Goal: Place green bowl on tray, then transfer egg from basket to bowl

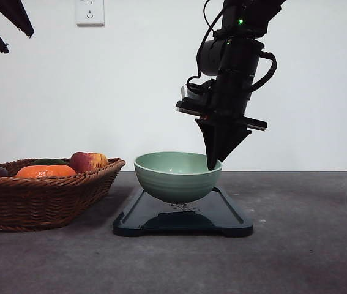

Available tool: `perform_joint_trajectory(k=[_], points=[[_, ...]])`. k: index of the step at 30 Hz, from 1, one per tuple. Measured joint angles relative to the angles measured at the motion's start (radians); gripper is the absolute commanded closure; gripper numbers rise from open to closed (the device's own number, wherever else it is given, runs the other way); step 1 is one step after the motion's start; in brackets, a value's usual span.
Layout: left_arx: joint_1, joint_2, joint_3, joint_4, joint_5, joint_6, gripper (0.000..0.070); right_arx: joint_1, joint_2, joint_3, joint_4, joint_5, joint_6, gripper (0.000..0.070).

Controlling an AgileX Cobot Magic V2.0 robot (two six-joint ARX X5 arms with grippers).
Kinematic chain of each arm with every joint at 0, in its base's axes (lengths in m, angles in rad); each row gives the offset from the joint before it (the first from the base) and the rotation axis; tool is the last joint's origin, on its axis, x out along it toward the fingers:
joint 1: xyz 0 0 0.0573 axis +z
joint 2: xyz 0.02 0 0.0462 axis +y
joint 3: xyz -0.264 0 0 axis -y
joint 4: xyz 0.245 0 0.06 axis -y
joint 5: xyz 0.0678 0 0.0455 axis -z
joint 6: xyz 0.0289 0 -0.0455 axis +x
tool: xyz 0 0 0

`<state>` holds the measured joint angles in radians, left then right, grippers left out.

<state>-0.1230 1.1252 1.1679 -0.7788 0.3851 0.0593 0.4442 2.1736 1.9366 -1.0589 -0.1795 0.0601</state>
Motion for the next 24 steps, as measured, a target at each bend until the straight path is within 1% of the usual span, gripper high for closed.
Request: perform_joint_trajectory(k=[8,12,13,14,16,18,24], points=[[0.0,0.0,0.0,0.0,0.0,0.0,0.0349,0.0,0.009,0.0,-0.007,0.0,0.0,0.07],[0.0,0.0,0.0,0.0,0.0,0.0,0.0349,0.001,0.031,0.0,-0.022,-0.002,0.001,0.0678],[0.0,0.0,0.0,0.0,0.0,0.0,0.0349,0.002,0.033,0.0,-0.021,-0.003,0.001,0.0667],[0.0,0.0,0.0,0.0,0.0,0.0,0.0349,0.003,0.034,0.0,-0.021,-0.003,0.001,0.063],[0.0,0.0,0.0,0.0,0.0,0.0,0.0349,0.007,0.033,0.002,-0.023,-0.003,0.001,0.0536],[0.0,0.0,0.0,0.0,0.0,0.0,0.0349,0.01,0.033,0.008,-0.027,-0.003,0.003,0.0489],[0.0,0.0,0.0,0.0,0.0,0.0,0.0349,0.012,-0.006,0.047,-0.046,-0.001,0.01,0.0484]])
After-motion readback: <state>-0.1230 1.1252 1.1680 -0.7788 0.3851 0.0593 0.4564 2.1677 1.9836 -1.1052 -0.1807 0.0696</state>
